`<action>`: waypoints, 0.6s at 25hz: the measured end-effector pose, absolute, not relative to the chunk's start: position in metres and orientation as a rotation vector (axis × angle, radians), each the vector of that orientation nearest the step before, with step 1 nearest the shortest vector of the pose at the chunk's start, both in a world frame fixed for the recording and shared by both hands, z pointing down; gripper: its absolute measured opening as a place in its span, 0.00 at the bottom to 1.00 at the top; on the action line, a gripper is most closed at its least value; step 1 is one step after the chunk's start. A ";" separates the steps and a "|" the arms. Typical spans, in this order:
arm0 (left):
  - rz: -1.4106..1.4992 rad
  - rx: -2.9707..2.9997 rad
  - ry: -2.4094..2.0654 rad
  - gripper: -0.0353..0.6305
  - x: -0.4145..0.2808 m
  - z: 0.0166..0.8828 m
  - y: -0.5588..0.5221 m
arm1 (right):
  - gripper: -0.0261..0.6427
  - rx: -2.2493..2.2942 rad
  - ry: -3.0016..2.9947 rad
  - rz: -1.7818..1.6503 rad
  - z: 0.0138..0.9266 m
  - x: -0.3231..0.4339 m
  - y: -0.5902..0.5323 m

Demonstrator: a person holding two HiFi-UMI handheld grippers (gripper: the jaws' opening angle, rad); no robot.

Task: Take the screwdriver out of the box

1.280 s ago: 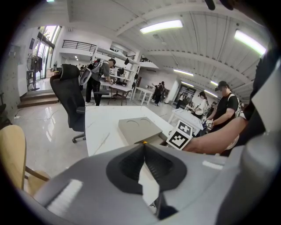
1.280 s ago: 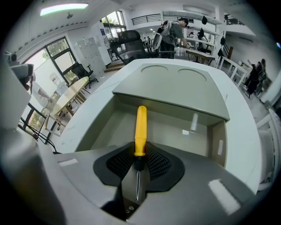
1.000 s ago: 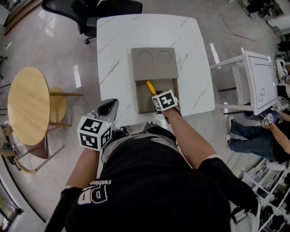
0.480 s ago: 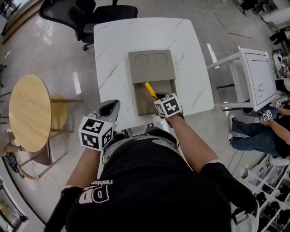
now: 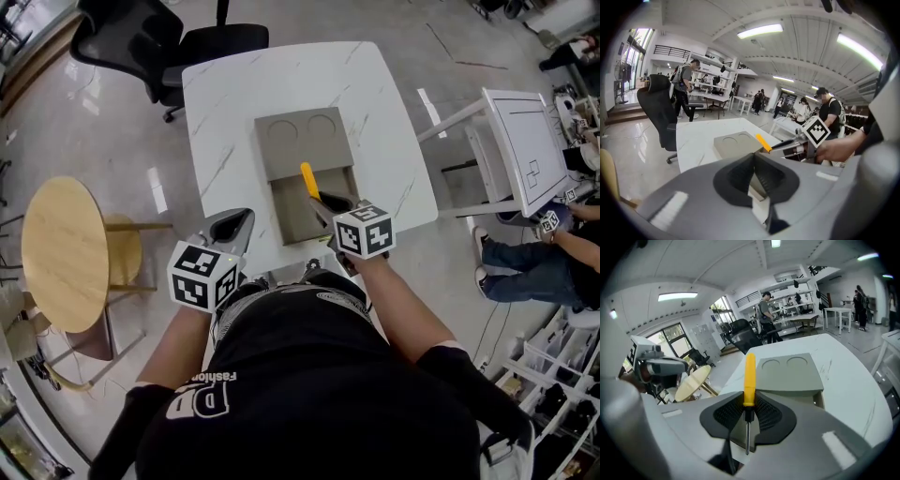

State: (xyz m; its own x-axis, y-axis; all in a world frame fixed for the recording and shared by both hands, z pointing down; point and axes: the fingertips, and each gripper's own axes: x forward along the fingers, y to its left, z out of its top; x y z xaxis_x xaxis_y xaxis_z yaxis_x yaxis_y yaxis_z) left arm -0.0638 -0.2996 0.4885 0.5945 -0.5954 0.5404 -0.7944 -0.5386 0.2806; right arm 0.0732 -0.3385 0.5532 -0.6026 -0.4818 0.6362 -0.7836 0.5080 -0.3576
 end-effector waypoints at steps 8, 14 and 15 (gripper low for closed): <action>0.479 2.379 -1.063 0.14 -0.051 0.472 -0.306 | 0.14 1.119 -2.502 0.871 0.489 0.073 -0.334; 0.449 2.433 -1.038 0.14 -0.043 0.462 -0.306 | 0.14 1.162 -2.606 0.826 0.461 0.078 -0.326; 0.449 2.436 -1.036 0.14 -0.043 0.462 -0.305 | 0.14 1.170 -2.616 0.821 0.459 0.079 -0.324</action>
